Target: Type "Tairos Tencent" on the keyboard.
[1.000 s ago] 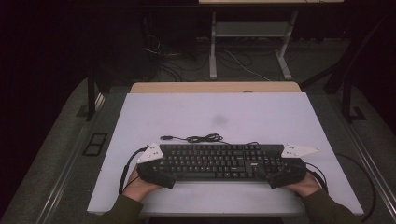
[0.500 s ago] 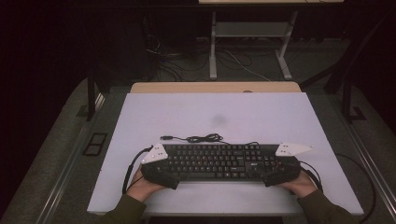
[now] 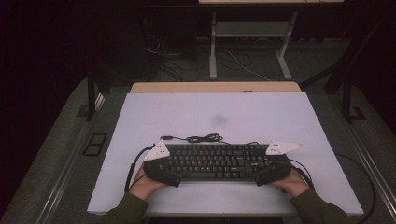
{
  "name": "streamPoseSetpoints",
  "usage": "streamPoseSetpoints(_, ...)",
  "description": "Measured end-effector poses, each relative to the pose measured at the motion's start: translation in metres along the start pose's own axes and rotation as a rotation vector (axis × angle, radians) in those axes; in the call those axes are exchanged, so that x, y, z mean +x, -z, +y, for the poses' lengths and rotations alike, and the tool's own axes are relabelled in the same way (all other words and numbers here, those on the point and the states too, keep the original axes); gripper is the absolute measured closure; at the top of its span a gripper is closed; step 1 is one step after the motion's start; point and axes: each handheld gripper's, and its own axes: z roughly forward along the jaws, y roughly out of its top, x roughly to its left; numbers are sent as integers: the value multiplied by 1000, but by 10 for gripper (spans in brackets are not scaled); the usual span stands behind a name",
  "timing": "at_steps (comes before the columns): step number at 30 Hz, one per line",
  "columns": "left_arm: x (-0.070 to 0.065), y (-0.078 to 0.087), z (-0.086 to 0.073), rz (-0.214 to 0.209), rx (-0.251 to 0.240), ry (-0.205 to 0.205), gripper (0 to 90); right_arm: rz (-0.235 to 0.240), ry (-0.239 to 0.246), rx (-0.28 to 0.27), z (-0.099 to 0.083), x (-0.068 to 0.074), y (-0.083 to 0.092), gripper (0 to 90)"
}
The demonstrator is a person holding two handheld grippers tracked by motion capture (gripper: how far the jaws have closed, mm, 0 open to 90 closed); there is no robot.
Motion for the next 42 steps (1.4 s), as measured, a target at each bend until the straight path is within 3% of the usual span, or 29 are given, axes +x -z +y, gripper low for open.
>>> streamPoseSetpoints(29, 8, -11, 7, 5, -13, 32, 1, 34, -14, 9, 8, -3, -12, 58)
streamPoseSetpoints(42, 13, -15, 16, 0, -15, 44, 1, 60, -13, 12, 21, -2, -23, 58)
